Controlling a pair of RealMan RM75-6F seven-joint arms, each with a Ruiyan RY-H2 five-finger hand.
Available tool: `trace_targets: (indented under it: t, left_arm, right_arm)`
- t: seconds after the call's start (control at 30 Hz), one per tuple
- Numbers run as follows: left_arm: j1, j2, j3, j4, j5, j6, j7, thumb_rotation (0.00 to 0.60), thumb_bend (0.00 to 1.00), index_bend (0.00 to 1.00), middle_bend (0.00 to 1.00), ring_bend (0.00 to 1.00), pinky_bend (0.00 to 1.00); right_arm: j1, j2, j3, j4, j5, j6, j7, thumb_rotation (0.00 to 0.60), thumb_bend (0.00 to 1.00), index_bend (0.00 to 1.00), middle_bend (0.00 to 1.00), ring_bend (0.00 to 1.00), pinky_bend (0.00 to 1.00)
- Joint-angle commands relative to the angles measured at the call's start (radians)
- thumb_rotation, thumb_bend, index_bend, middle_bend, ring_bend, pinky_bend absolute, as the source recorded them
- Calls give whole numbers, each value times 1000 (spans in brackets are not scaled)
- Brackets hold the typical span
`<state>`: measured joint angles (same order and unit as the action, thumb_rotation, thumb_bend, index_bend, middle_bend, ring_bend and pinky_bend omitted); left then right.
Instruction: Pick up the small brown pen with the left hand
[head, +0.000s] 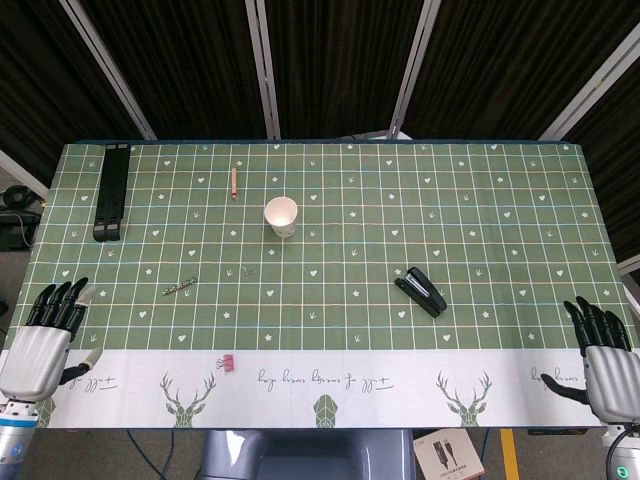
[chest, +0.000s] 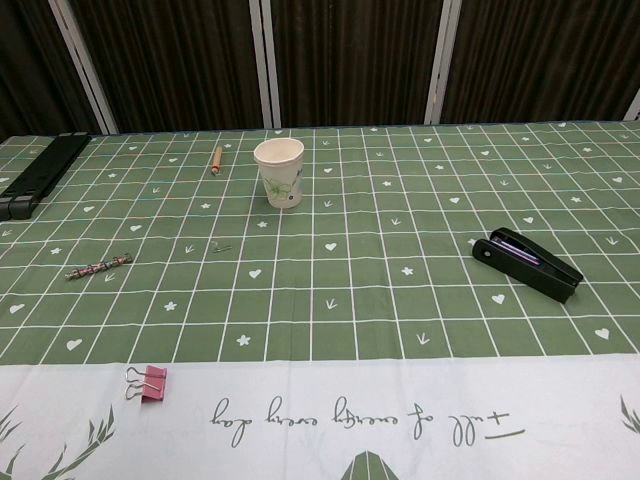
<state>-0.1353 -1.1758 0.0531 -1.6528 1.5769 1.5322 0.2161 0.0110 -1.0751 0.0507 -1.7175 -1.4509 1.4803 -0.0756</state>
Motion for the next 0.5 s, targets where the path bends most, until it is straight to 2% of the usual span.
trace_targets:
  t: [0.03,0.23,0.37,0.5]
  left_arm:
    - [-3,-1,-4,-6,-11,-18,12,600,197,0,0,0,0]
    - [-7,-4,-16,-42,-51,-58,37,600,209,7,0,0,0]
    - [-14,-10,-32,-62,-83,-78,62,600,231,91,0,0,0]
    - [-56,-66,-105,-51,-191,-131,147,600,246,209,0,0,0]
  right_arm:
    - [1,2,0,-1,4,-3,-1,600,18,59,0,0,0]
    - [-1,7,-2,-2,2,-2,7,600,17,59,0,0,0]
    - [-2,10,-4,-2,-1,-1,11,600,18,59,0,0,0]
    - [-2,12,-8,-8,-8,-3,11,600,17,60,0,0,0]
